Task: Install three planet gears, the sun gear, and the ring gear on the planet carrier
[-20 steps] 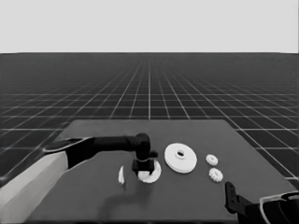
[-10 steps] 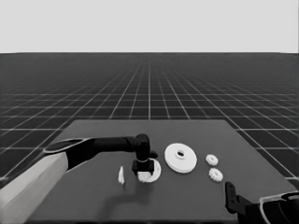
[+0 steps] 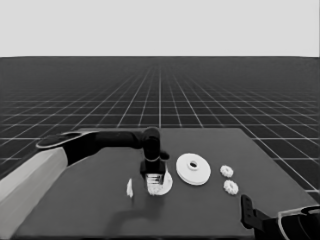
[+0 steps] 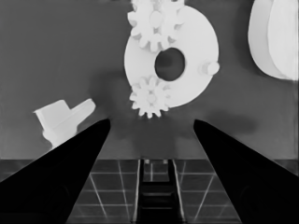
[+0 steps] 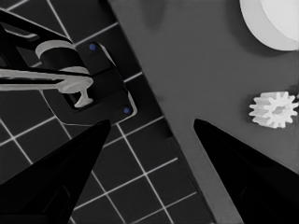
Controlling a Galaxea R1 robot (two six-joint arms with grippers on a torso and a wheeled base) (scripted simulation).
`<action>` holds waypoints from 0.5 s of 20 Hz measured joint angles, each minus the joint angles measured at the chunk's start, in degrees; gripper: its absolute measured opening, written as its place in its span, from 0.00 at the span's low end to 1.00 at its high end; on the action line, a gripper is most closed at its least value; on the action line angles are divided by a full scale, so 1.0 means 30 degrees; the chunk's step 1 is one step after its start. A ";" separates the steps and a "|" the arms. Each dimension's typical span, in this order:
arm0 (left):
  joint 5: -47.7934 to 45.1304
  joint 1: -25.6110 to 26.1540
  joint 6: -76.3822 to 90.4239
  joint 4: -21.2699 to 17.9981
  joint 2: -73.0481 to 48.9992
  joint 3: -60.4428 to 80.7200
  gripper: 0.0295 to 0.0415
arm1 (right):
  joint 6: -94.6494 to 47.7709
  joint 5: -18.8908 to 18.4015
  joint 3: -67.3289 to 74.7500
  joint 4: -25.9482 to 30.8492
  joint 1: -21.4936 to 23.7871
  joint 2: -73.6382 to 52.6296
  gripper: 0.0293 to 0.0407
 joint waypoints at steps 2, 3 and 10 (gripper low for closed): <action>-0.0001 -0.0088 -0.0014 -0.0098 -0.0002 0.0017 0.75 | 0.0000 0.0000 0.0000 0.0000 0.0000 0.0000 0.81; -0.0001 -0.0106 -0.0016 -0.0120 -0.0003 0.0019 0.75 | 0.0000 0.0000 0.0000 0.0000 0.0000 0.0000 0.81; -1.6256 -0.6570 3.3939 0.2054 -2.1320 1.7757 0.76 | 0.0000 0.0000 0.0000 0.0000 0.0000 0.0000 0.81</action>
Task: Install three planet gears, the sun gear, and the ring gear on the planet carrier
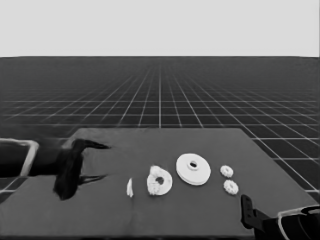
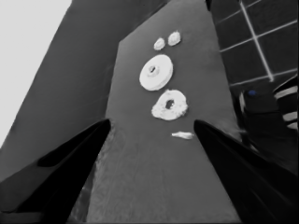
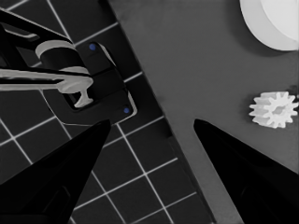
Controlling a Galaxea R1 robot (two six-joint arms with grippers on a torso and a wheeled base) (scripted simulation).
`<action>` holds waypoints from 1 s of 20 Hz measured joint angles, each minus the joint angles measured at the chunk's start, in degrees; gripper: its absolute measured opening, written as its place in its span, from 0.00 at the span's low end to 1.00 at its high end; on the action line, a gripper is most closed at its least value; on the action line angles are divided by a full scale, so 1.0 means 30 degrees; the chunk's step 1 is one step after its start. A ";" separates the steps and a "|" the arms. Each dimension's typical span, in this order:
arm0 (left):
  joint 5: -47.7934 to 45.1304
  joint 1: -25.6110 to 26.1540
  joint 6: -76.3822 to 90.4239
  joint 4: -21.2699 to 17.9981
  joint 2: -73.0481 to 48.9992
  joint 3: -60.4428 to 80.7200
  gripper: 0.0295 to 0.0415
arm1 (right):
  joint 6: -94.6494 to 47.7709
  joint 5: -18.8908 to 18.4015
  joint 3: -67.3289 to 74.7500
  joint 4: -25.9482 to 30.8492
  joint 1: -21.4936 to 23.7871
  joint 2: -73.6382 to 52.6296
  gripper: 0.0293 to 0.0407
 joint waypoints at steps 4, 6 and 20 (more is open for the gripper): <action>-0.0628 -0.0282 0.1819 0.0084 -0.0999 0.0726 0.75 | 0.0000 0.0000 0.0000 0.0000 0.0000 0.0000 0.81; -0.0684 -0.0308 0.1981 0.0091 -0.1084 0.0789 0.75 | 0.5126 -0.2086 -1.2257 1.0384 0.7367 0.4510 0.88; -0.0713 -0.0322 0.2067 0.0096 -0.1127 0.0821 0.75 | 0.4330 -0.1945 -2.8763 0.9925 0.3899 1.2489 0.81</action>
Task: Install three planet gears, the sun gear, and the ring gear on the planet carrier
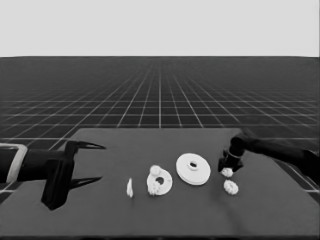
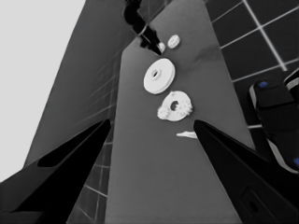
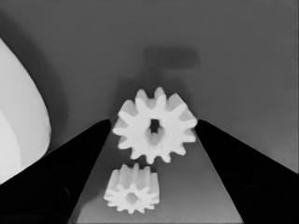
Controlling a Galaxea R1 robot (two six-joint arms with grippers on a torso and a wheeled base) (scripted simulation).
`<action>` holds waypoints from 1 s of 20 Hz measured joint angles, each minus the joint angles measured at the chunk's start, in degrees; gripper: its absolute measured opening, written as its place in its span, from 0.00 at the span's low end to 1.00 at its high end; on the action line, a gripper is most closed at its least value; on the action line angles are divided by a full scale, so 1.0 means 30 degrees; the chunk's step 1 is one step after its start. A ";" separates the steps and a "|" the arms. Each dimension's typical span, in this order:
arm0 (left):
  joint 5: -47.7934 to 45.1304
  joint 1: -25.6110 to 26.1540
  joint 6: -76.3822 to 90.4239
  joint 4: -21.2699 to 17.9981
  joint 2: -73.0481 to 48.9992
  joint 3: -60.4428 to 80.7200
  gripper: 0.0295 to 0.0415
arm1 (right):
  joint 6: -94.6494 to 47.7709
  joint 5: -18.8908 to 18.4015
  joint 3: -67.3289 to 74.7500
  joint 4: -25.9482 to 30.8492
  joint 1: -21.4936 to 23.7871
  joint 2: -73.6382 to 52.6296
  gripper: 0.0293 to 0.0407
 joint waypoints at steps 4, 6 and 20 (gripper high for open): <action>0.0000 0.0000 0.0000 0.0000 0.0000 0.0000 0.75 | -0.0073 0.0120 -0.0188 -0.0031 -0.0099 0.0091 0.81; 0.0000 0.0000 0.0000 0.0000 0.0000 0.0000 0.75 | -0.0079 0.0130 -0.0205 -0.0035 -0.0106 0.0098 0.18; 0.0000 0.0000 0.0000 0.0000 0.0000 0.0000 0.75 | 0.1057 -0.2859 0.2825 0.1450 0.3219 -0.1445 0.17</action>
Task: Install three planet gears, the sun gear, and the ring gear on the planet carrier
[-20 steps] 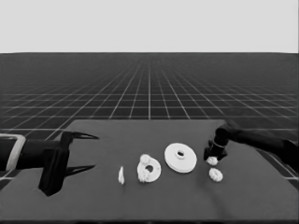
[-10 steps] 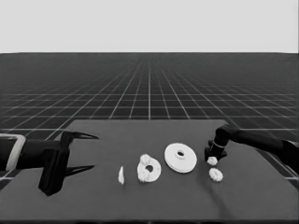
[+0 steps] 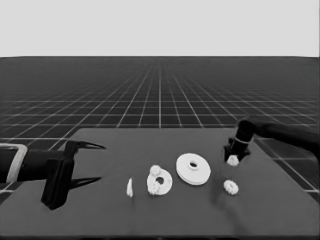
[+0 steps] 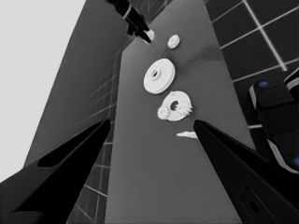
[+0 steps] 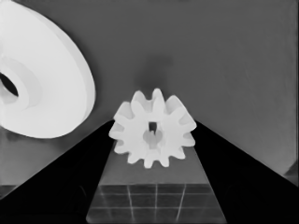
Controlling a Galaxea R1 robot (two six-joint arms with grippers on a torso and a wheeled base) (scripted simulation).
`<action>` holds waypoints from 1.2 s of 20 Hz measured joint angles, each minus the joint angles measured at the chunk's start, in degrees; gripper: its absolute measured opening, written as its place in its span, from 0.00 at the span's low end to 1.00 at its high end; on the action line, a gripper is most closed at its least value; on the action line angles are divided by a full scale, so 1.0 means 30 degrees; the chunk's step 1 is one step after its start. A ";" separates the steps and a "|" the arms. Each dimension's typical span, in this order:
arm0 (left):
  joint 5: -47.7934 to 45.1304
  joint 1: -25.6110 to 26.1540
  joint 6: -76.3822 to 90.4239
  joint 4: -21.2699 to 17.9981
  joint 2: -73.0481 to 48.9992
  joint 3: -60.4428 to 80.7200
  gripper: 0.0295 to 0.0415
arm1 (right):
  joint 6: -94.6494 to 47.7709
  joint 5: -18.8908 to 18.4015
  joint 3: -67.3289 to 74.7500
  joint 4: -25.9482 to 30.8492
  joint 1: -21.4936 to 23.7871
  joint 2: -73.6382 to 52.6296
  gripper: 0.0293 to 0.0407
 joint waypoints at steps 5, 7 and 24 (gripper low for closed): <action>0.0000 0.0000 0.0000 0.0000 0.0000 0.0000 0.75 | 0.8092 -0.0766 0.5606 -0.1138 0.0015 0.0637 0.17; 0.0000 0.0000 0.0000 0.0000 0.0000 0.0000 0.75 | 1.3945 -0.1764 0.6818 -0.1580 -0.0144 0.6830 0.17; 0.0000 0.0000 0.0000 0.0000 0.0000 0.0000 0.75 | 1.3483 -0.0922 0.1645 -0.4311 -0.3165 1.1605 0.17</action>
